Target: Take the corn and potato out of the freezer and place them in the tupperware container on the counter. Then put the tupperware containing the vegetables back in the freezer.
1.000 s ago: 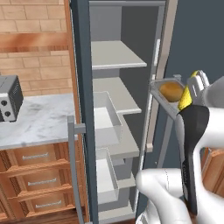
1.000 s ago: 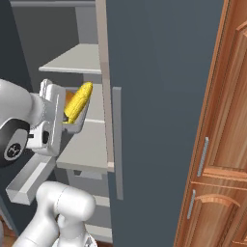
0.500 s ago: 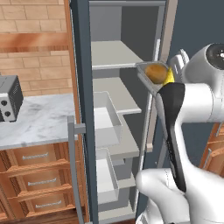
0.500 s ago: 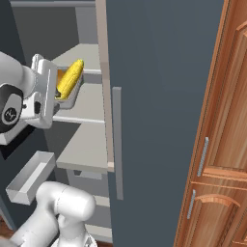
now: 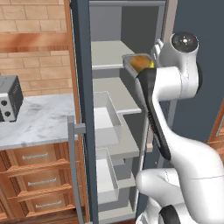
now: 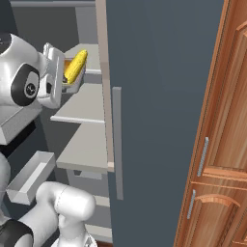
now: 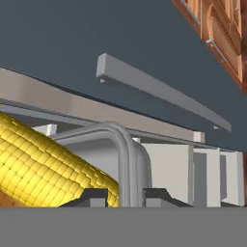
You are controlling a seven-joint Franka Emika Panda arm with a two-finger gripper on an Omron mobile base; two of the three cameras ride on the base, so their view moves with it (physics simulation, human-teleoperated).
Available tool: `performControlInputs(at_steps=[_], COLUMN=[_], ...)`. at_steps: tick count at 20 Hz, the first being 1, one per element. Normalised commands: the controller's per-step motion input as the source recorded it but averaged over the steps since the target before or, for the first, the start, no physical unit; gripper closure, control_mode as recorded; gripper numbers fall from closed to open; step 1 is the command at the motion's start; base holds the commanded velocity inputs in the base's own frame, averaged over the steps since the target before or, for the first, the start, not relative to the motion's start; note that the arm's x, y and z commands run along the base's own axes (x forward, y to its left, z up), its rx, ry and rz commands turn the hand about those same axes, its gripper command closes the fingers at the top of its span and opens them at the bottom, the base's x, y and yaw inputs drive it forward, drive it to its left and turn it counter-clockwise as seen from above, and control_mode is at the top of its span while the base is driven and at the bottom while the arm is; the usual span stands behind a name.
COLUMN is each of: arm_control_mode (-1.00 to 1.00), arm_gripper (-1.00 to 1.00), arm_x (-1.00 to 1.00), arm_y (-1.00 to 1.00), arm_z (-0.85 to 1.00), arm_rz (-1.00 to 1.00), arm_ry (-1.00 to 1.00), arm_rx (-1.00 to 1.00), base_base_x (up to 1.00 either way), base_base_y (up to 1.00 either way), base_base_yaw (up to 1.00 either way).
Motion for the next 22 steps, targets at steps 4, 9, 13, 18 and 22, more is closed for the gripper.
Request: performControlInputs(at_steps=[4,9,13,18,22], arm_control_mode=[-1.0,-1.0,-1.0,-1.0,-1.0], arm_gripper=[1.0,1.0,1.0,1.0,1.0], arm_x=[0.94,0.87,0.83,0.88,0.87], arm_y=[0.27,0.01,0.02,0.12,0.18], arm_z=[0.16,0.2,0.04,-0.03,-0.16], arm_rz=[0.0,0.0,0.0,0.0,0.0], arm_ry=[0.08,0.12,0.07,0.05,0.04], arm_rx=[0.0,0.0,0.0,0.0,0.0], base_base_x=[0.0,0.0,0.0,0.0,0.0], base_base_y=[0.0,0.0,0.0,0.0,0.0], base_base_yaw=[0.0,0.0,0.0,0.0,0.0])
